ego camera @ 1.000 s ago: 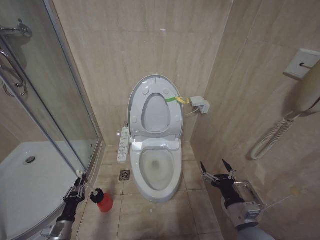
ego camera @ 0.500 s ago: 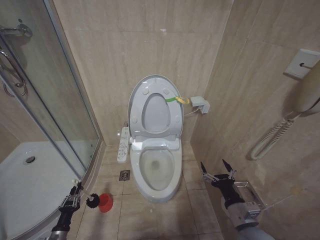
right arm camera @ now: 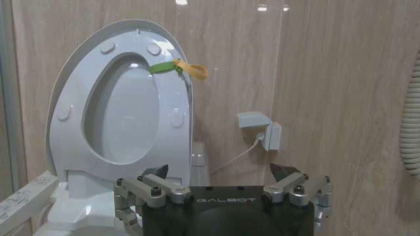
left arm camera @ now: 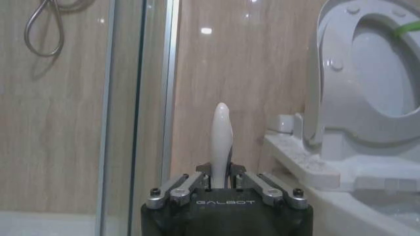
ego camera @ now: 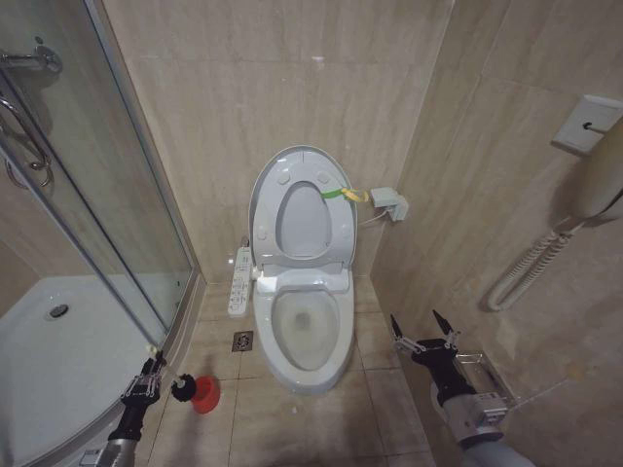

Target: Open the toilet lid, clean the toilet bowl with a toilet brush, close the toilet lid, and flush.

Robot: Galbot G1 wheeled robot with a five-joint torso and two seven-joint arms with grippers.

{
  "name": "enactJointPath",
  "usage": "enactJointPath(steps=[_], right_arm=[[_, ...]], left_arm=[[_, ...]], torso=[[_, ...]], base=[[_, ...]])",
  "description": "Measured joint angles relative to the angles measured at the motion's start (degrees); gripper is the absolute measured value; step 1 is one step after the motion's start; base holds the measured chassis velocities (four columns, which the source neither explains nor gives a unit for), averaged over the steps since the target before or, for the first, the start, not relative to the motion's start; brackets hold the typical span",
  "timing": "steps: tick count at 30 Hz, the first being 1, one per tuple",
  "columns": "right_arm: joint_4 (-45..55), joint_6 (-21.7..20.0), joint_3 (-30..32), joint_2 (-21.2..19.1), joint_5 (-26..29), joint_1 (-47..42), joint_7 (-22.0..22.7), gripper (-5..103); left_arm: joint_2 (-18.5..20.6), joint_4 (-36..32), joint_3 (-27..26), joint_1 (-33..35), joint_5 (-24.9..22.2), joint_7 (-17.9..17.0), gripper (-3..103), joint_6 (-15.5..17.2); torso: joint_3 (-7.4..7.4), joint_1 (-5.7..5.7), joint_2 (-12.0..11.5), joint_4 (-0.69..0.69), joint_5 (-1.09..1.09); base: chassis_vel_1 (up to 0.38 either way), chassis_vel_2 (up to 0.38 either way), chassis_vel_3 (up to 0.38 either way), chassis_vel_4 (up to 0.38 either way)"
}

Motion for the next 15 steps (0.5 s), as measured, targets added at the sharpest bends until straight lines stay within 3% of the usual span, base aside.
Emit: enactJointPath(steps=[15], right_arm=[[0.0,0.0,0.0,0.0,0.0,0.0,0.0,100]], left_arm=[[0.35,5.28,2.5,-4.27,-0.52,1.57,18,-0.7]], torso=[[0.0,0.0,0.0,-0.01,0.0]], base=[[0.0,0.0,0.0,0.0]])
